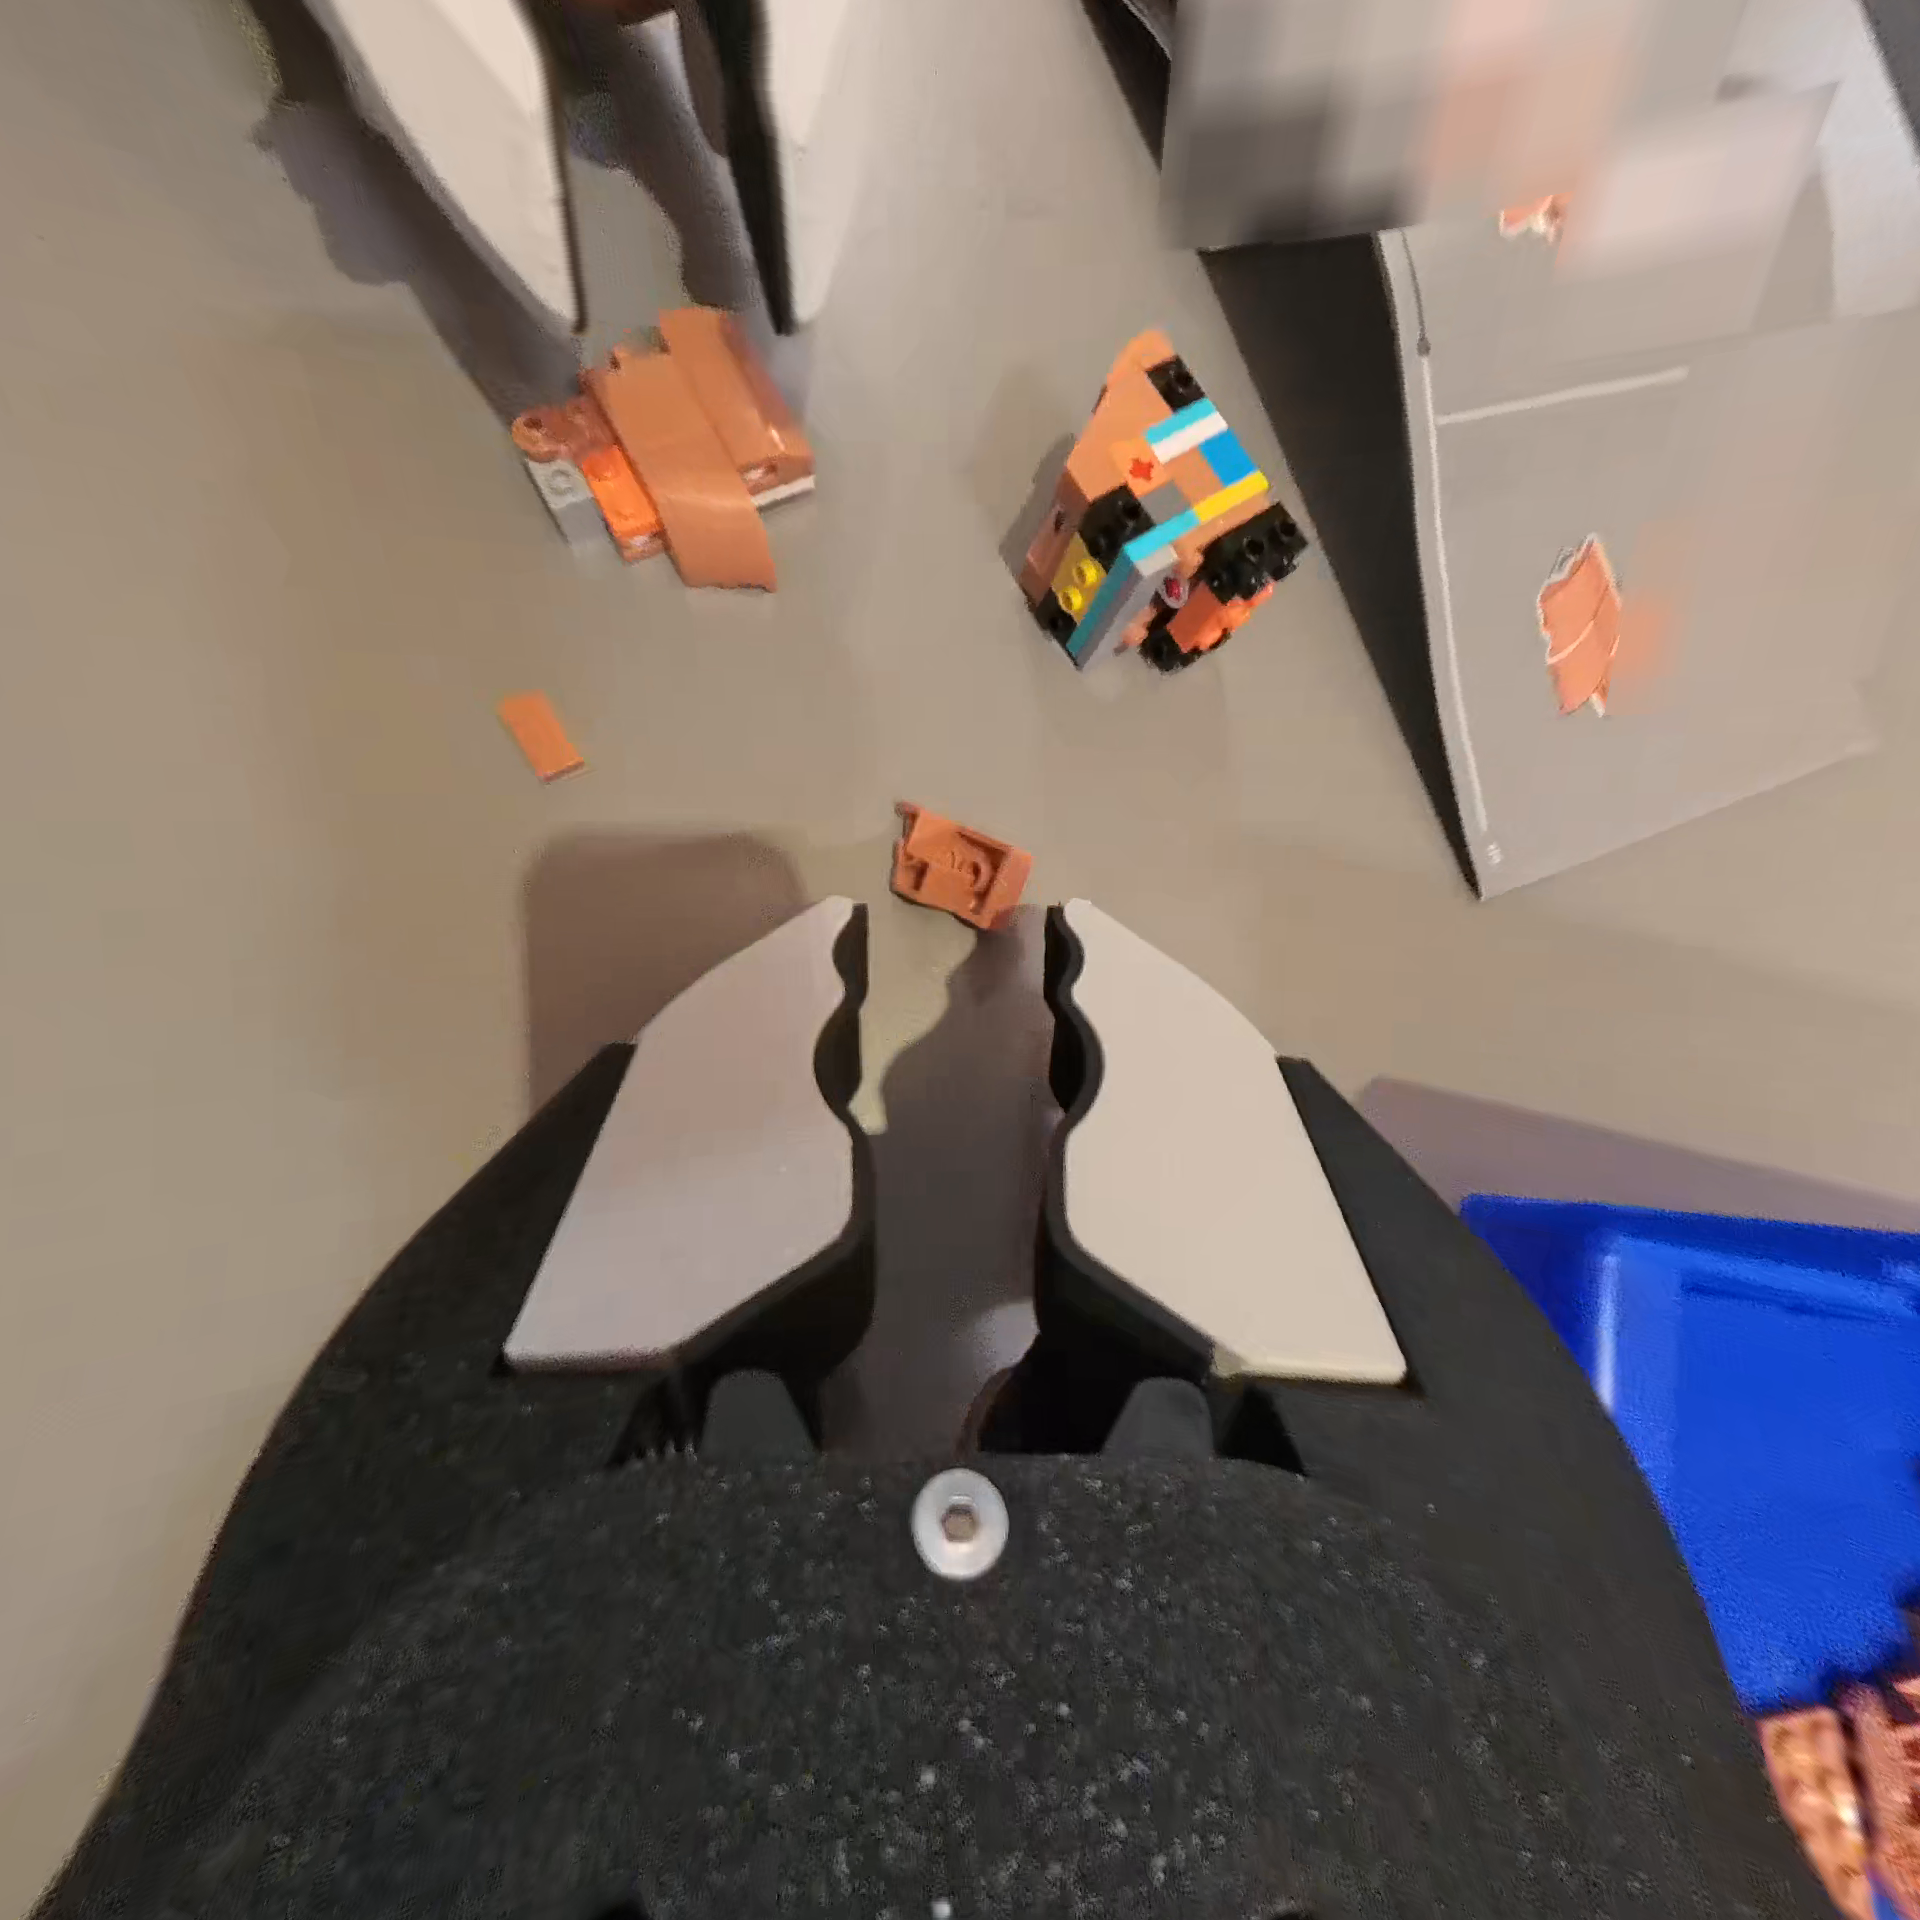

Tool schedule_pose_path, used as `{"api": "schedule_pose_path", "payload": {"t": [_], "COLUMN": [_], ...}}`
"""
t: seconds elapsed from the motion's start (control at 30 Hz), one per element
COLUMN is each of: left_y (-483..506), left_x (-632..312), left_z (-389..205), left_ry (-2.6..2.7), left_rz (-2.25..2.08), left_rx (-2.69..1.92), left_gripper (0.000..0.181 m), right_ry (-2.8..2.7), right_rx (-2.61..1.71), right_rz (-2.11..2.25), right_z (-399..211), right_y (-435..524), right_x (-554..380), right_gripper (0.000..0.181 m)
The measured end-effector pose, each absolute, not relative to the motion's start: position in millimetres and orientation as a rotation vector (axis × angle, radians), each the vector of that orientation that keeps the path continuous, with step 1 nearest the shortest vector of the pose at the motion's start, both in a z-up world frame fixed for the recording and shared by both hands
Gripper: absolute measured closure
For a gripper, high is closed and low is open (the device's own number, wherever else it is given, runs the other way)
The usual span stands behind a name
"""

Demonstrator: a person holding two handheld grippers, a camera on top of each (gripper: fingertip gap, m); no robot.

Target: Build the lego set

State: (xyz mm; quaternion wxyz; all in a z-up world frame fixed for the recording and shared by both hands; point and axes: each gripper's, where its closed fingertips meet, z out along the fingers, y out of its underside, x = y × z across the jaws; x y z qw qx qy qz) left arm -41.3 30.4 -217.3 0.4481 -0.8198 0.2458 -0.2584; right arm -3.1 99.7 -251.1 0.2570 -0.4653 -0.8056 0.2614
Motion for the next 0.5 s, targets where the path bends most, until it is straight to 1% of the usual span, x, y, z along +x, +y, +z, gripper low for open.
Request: {"api": "schedule_pose_path", "payload": {"t": [0.17, 0.27, 0.5], "left_y": [33, 36, 45], "left_x": [-34, -31, -24], "left_z": [-221, -224, -223], "left_ry": [0.675, 0.724, 0.784], "left_rz": [-0.573, -0.475, -0.268], "left_rx": [-2.027, -2.026, -2.021], "left_gripper": [0.152, 0.153, 0.157], "right_ry": [-2.169, -2.166, -2.102], "right_rx": [-1.343, -1.358, -1.387], "right_rz": [0.744, 0.747, 0.802], "right_z": [-257, -258, -253], "right_y": [98, 95, 82], "right_x": [-8, -11, -15], "right_gripper": [0.15, 0.158, 0.159]}}
